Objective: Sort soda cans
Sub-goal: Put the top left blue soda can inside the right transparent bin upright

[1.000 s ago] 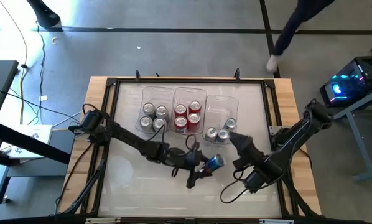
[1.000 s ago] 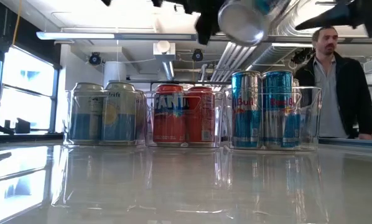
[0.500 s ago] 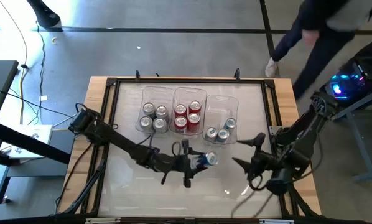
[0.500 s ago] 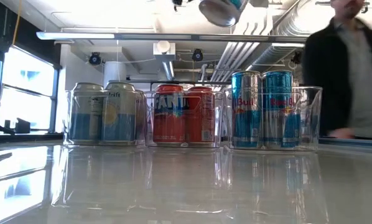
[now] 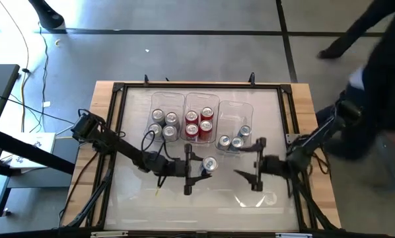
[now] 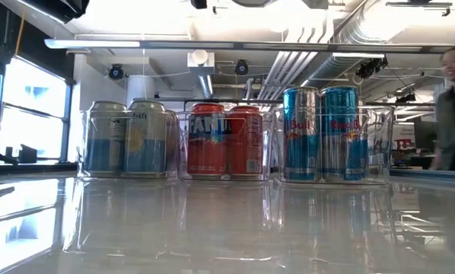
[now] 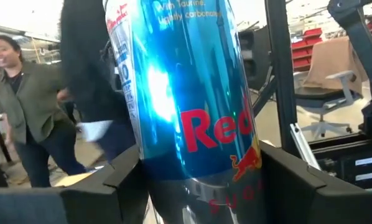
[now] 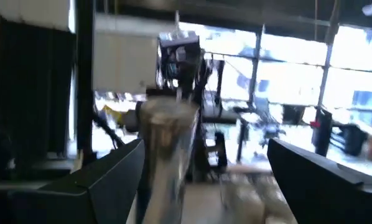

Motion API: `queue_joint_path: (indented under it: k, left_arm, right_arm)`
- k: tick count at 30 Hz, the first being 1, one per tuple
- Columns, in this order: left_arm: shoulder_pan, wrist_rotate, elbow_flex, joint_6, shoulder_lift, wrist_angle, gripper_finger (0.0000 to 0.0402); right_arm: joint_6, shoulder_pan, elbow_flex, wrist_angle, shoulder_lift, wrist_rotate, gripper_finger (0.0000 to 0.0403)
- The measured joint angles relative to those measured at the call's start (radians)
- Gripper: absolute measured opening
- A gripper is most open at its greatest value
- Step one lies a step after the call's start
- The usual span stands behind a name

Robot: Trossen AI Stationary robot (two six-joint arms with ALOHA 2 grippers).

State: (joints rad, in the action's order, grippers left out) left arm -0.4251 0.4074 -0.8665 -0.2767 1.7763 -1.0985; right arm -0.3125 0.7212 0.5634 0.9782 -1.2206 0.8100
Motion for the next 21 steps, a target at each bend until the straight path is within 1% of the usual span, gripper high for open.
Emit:
queue_joint_path:
  k: [2,4,5,9,14,17,19,21]
  left_arm:
    - [-0.002,0.015,-0.003,-0.02,0.0,0.0,0.0229]
    - [-0.002,0.024,-0.003,-0.031,0.0,0.0,0.0229]
    - [-0.002,0.025,-0.003,-0.036,0.0,0.001,0.0229]
    - [0.001,0.037,-0.003,-0.041,0.001,0.002,0.0229]
    - [0.001,0.058,-0.003,-0.042,0.001,0.014,0.0229]
    - [0.001,0.063,-0.003,-0.042,0.001,0.023,0.0232]
    - [0.001,0.071,-0.003,-0.042,0.001,0.027,0.0234]
    - [0.001,0.072,-0.003,-0.042,0.001,0.03,0.0235]
  right_arm:
    - [0.004,-0.058,-0.001,0.015,-0.001,-0.129,0.0334]
    - [0.046,-0.117,0.023,-0.029,-0.007,-0.254,0.0334]
    - [0.065,-0.143,0.038,-0.054,-0.011,-0.291,0.0334]
    - [0.095,-0.221,0.104,-0.181,-0.036,-0.389,0.0334]
    - [0.094,-0.256,0.174,-0.227,-0.067,-0.481,0.0335]
    - [0.087,-0.274,0.211,-0.305,-0.084,-0.54,0.0335]
    - [0.094,-0.286,0.244,-0.366,-0.097,-0.557,0.0335]
    - [0.086,-0.298,0.275,-0.414,-0.112,-0.553,0.0335]
